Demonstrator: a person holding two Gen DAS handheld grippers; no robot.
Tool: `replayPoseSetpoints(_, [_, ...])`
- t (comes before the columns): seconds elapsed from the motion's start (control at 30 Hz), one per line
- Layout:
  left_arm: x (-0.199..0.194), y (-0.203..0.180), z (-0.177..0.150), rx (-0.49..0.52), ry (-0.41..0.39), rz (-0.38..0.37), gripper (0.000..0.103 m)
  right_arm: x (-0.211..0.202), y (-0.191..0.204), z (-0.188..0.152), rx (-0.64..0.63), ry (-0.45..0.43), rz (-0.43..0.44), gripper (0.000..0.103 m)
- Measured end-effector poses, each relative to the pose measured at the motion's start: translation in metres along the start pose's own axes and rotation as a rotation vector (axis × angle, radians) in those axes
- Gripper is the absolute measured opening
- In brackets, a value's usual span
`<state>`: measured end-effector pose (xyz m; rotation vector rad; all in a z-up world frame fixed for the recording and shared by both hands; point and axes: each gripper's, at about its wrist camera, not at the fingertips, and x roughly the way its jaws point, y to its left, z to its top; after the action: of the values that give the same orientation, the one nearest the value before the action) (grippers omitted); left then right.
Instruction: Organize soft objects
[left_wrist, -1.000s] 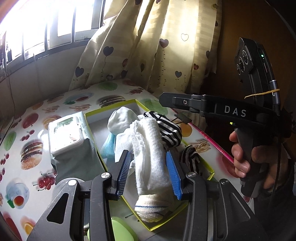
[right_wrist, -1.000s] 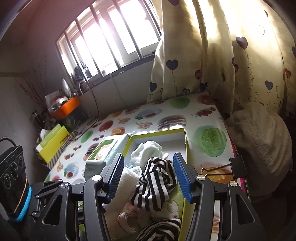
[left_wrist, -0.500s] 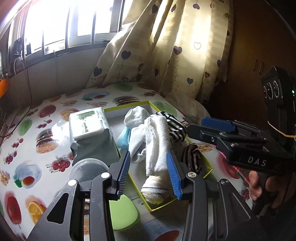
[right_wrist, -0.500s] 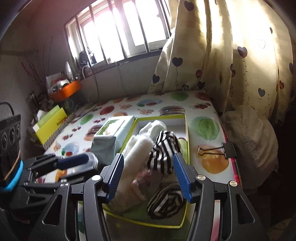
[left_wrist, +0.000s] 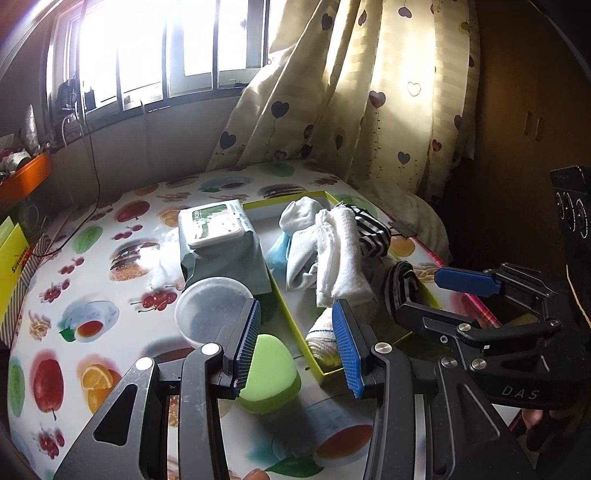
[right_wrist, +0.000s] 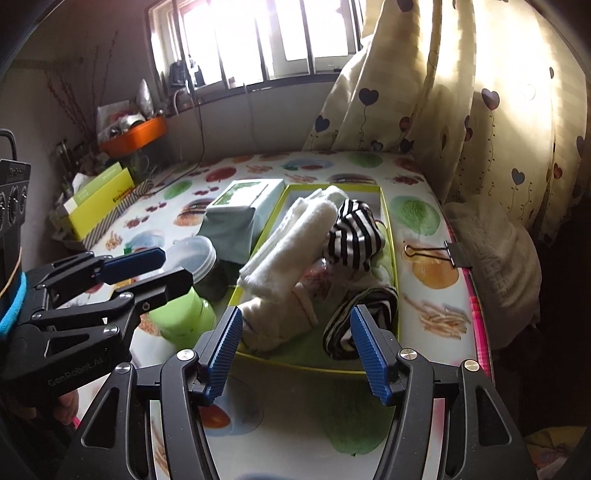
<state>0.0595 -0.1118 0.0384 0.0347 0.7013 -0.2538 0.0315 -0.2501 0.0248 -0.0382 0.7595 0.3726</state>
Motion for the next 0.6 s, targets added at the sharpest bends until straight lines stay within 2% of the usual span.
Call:
replayPoseSetpoints(0.33, [-0.005,0.004,-0.009,-0.018,0.013,-0.002,0.042,-0.002,0.008,-0.008,-0.015,0.024,-0.004,0.061])
replayPoseSetpoints(0.43, [-0.006,0.004,-0.011,-0.024,0.017,0.006,0.042,-0.002,0.010,-0.009,-0.023,0.029,-0.007,0.066])
replayPoseSetpoints(0.6, [-0.006,0.005,-0.013,-0.026,0.026,0.012,0.042,-0.001,0.013,-0.009,-0.030,0.032,-0.004,0.067])
